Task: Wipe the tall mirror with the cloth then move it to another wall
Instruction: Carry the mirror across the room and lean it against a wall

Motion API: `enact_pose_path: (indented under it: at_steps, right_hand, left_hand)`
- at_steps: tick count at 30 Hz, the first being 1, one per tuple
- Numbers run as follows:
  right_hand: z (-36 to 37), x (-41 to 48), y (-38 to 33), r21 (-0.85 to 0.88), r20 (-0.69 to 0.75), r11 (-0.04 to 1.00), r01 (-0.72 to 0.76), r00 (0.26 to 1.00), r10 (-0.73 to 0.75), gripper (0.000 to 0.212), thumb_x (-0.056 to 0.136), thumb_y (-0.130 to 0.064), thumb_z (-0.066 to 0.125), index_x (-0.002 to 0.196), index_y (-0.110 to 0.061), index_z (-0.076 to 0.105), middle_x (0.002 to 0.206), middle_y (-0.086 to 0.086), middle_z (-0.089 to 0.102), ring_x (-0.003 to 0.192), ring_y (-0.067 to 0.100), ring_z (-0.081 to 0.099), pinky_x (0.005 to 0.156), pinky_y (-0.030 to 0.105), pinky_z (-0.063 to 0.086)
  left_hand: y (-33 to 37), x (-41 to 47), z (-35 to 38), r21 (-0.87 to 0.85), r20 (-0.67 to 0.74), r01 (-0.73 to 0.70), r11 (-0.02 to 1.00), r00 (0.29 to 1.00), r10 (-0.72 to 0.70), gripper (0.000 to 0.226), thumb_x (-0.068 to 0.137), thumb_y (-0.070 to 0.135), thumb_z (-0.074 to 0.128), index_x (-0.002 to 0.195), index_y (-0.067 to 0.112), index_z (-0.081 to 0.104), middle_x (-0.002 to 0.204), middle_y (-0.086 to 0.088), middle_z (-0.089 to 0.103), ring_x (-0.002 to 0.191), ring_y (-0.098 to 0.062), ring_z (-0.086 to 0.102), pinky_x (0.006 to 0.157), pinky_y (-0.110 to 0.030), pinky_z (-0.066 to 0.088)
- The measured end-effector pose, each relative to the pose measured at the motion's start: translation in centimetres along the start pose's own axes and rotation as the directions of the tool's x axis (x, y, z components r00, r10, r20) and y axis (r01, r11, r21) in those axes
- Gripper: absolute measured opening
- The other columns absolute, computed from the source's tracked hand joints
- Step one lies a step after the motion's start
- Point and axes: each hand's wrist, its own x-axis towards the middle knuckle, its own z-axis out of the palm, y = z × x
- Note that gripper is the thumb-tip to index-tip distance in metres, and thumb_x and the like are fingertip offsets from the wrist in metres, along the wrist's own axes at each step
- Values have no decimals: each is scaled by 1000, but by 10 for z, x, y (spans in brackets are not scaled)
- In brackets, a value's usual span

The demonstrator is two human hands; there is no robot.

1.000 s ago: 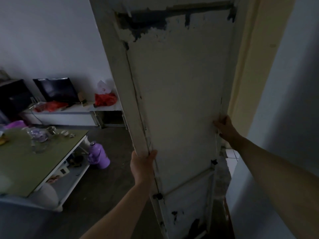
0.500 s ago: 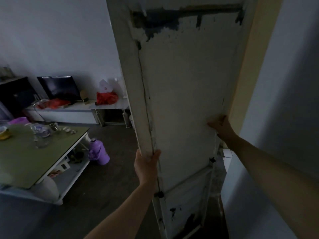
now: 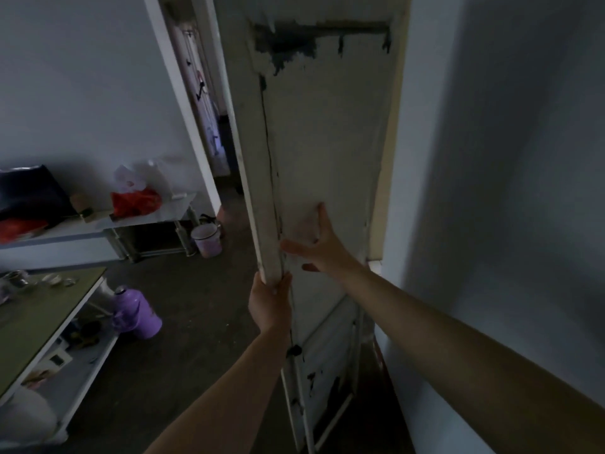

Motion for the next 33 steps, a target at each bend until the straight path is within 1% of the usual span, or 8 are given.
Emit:
enact_pose_path:
  at_steps: [6,10,15,19,22,28,31,33]
  right_hand:
    - [9,-9,-17,-213,-64,977,28,997,-42,136,65,-41,83,147,-16,-22,161,6,-6,147,27,-3,118,50,17]
    - [12,-22,-15,-312,-111,947,76,987,-116,136,65,-42,82,144,-23,-27,159,13,-10,147,30,-8,119,44,10]
    - [-1,-29,-19,-331,-169,936,118,969,-182,113,80,-17,68,147,-25,-23,160,9,0,144,33,13,111,51,32]
    - [-13,-34,-16,-250,-274,961,120,943,-189,94,86,-10,57,150,-26,-9,153,14,24,115,31,50,89,36,52]
    - [-28,-40,-13,-204,-357,968,144,910,-211,84,87,-5,54,151,-25,5,146,9,37,81,14,54,60,11,44]
    - [-75,-55,-10,-205,-439,968,147,870,-225,64,88,-1,50,146,-15,30,127,16,53,66,5,52,50,10,44]
    - [-92,-57,-5,-188,-463,976,111,866,-188,51,88,-3,51,137,-8,40,96,6,56,64,5,53,49,9,43]
    - [-100,-58,-3,-186,-482,979,89,860,-170,43,86,-4,53,129,-6,46,83,-9,51,64,1,57,49,4,42]
  left_hand:
    - [6,-29,6,-80,133,10,997,991,1,15,85,18,66,98,24,61,81,11,65,80,-14,62,57,-20,40]
    - [15,-45,17,-147,226,36,988,974,-2,30,88,18,63,118,16,62,101,0,71,96,-14,65,76,-29,50]
    - [25,-54,22,-92,425,2,996,904,37,42,88,18,62,128,22,53,115,2,66,112,-18,61,89,-31,51]
    - [23,-48,14,-13,647,-184,983,748,149,70,78,12,73,140,22,40,140,2,50,124,-14,51,100,-38,49]
    - [18,-39,3,41,727,-181,983,680,95,69,80,6,68,140,27,41,137,6,52,117,-6,55,88,-15,50]
    - [28,-24,8,-13,730,-302,953,649,216,57,82,-13,59,136,-3,42,132,-17,55,123,-32,54,108,-45,40]
    - [35,-24,23,-21,751,-393,919,600,274,54,83,-7,61,134,3,46,130,-11,57,122,-25,55,108,-37,42]
    - [37,-29,33,-31,776,-425,905,561,289,55,81,-7,61,130,16,50,124,2,57,117,-12,56,100,-17,43]
